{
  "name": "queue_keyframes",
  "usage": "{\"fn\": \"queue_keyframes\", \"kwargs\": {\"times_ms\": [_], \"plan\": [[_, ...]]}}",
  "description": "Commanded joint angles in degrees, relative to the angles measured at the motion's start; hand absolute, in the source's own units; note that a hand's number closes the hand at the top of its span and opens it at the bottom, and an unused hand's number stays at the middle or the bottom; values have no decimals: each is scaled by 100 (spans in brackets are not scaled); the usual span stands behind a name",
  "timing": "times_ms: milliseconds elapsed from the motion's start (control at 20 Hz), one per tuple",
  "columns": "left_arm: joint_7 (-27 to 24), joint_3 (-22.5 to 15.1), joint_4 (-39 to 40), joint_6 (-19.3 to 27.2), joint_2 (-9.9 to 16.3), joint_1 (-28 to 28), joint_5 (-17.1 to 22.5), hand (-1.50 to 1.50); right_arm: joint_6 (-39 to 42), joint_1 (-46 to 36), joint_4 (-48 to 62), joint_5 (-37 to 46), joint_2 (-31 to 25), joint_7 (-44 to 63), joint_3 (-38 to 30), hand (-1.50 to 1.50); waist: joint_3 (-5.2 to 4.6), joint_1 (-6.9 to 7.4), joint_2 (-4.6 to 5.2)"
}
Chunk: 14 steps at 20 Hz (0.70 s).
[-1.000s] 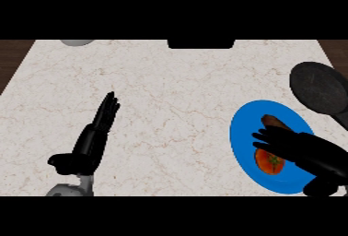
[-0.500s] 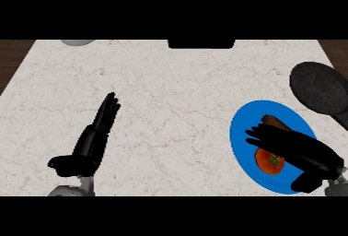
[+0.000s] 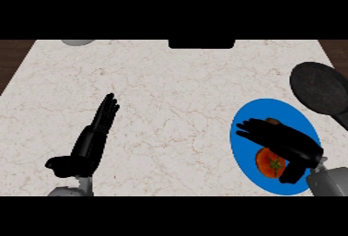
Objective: Pick the tomato from the plate and place it in the pan
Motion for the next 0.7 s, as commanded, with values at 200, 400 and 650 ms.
{"fn": "queue_keyframes", "kwargs": {"times_ms": [200, 400, 650], "plan": [[-99, -77, -84, -18, -92, 104, -199, 0, -847, -309, 842, 906, -73, -705, 271, 150, 2, 13, 3], [357, 131, -101, 4, -102, -235, -153, 0, -1163, -291, 1014, 1161, 111, -737, 190, 150, 2, -2, 2], [316, -95, -119, 283, -377, -138, -439, 0, -1445, -288, 945, 1009, 354, -815, -74, 150, 3, -11, 1]]}}
